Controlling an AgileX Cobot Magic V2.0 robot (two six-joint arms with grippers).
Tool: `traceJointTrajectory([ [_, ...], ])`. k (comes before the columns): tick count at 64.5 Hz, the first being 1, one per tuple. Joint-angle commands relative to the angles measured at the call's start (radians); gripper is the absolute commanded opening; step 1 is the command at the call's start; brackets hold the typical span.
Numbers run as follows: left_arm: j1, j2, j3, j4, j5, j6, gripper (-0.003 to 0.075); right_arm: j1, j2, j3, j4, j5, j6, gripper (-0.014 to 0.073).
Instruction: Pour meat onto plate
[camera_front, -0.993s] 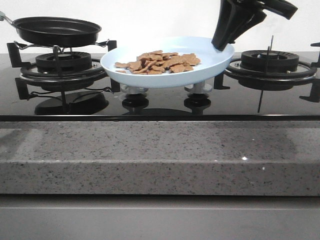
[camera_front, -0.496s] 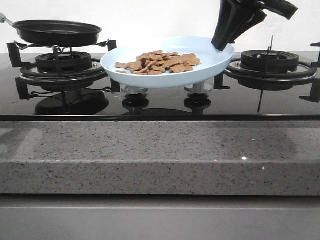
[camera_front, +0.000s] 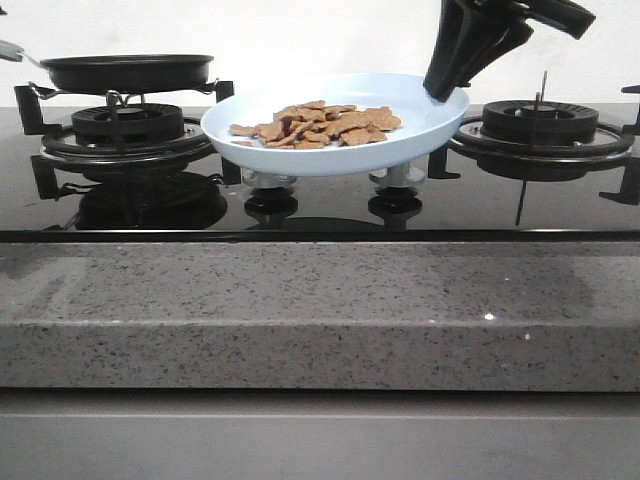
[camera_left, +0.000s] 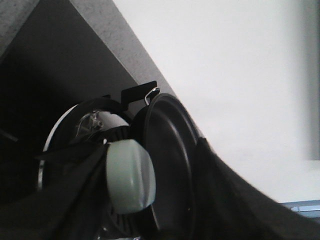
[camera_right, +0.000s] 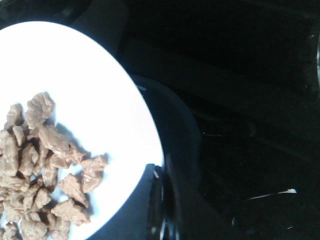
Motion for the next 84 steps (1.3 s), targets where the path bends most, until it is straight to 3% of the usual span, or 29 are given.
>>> traceJointTrajectory([
  [1, 0.002, -0.047, -0.028, 0.02, 0.055, -0.025, 0.036, -0.001, -0.051, -0.022, 0.034, -0.028, -0.01, -0.0062],
  [37, 0.002, -0.047, -0.028, 0.174, 0.208, -0.055, 0.0349, -0.001, -0.051, -0.022, 0.034, -0.028, -0.01, -0.0062],
  [42, 0.002, -0.047, -0.028, 0.194, 0.23, -0.055, 0.0299, -0.001, -0.051, -0.022, 0.034, -0.028, -0.01, -0.0062],
  [57, 0.002, -0.047, -0.028, 0.198, 0.284, -0.055, -0.002, -0.001, -0.051, -0.022, 0.034, -0.028, -0.01, -0.0062],
  [71, -0.007, -0.091, -0.028, 0.235, 0.282, -0.052, -0.002, -0.001, -0.051, -0.022, 0.034, -0.028, -0.01, -0.0062],
  [84, -0.058, -0.222, -0.028, 0.341, 0.178, -0.052, -0.002, -0.001, -0.051, -0.022, 0.034, -0.028, -0.01, -0.0062],
])
